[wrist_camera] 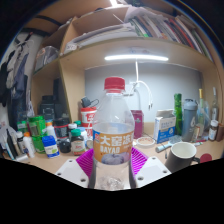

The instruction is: Pour water

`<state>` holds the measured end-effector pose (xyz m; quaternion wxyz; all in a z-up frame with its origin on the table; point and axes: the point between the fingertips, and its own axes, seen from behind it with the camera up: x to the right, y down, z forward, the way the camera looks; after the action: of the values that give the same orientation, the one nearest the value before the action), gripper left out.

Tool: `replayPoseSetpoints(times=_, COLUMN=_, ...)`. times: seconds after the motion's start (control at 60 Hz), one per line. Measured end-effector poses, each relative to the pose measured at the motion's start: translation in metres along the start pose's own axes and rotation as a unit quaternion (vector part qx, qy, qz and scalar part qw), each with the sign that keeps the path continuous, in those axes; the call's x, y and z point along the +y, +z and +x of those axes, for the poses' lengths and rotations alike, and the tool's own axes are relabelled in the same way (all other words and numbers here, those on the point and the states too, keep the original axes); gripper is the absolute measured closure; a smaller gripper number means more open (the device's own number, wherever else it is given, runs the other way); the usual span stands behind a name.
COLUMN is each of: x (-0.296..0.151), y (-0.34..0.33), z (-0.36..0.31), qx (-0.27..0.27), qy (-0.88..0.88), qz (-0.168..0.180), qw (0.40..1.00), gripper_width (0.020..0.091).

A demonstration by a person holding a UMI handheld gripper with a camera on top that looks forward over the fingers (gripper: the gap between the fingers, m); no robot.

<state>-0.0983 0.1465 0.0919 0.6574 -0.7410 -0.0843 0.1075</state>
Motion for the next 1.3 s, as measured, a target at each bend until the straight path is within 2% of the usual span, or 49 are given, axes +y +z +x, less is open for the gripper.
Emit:
replayPoseSetpoints(times=0.1, x=-0.005, y=-0.005, z=0.003, qx=-0.015, qy=0.086, qz=-0.01, qw=0.996, gripper_width=0.0642)
replayPoseSetpoints(times=0.25, x=-0.052, y=-0.028, z=0.013, qx=-0.059, qy=0.3, qz=0.01, qw=0.952, gripper_width=0.0643)
replayPoseSetpoints(times=0.417, x=-0.081, y=-0.044, z=-0.002, qx=-0.154, qy=0.572, qz=-0.036, qw=0.805, gripper_width=0.0645)
replayPoseSetpoints(times=0.55, x=-0.081, y=-0.05, z=-0.001, qx=-0.173, qy=0.704, qz=-0.07, qw=0.686, gripper_width=0.0644)
replayPoseSetpoints(times=0.783, x=-0.106, y=-0.059, z=0.01, qx=-0.215, qy=0.826, qz=-0.072, qw=0.516, gripper_width=0.0644)
replayPoseSetpoints(times=0.883, x=-0.11, y=-0.063, z=0.02, qx=-0.209, qy=0.849, qz=-0.06, qw=0.482, gripper_width=0.0645)
replayPoseSetpoints(times=1.033, x=-0.107, y=-0.068, z=0.022, qx=-0.208, qy=0.857, qz=-0.062, qw=0.467, gripper_width=0.0646)
replayPoseSetpoints(times=1.117, x=-0.106, y=-0.069, z=0.024, qx=-0.204, qy=0.845, qz=-0.065, qw=0.491, gripper_width=0.0645)
replayPoseSetpoints(times=1.167, x=-0.113, y=-0.074, z=0.024, qx=-0.218, qy=0.81, qz=-0.053, qw=0.541, gripper_width=0.0647)
replayPoseSetpoints(times=1.3, x=-0.163, y=-0.101, z=0.028, qx=-0.256, qy=0.622, qz=-0.004, qw=0.74, gripper_width=0.0644)
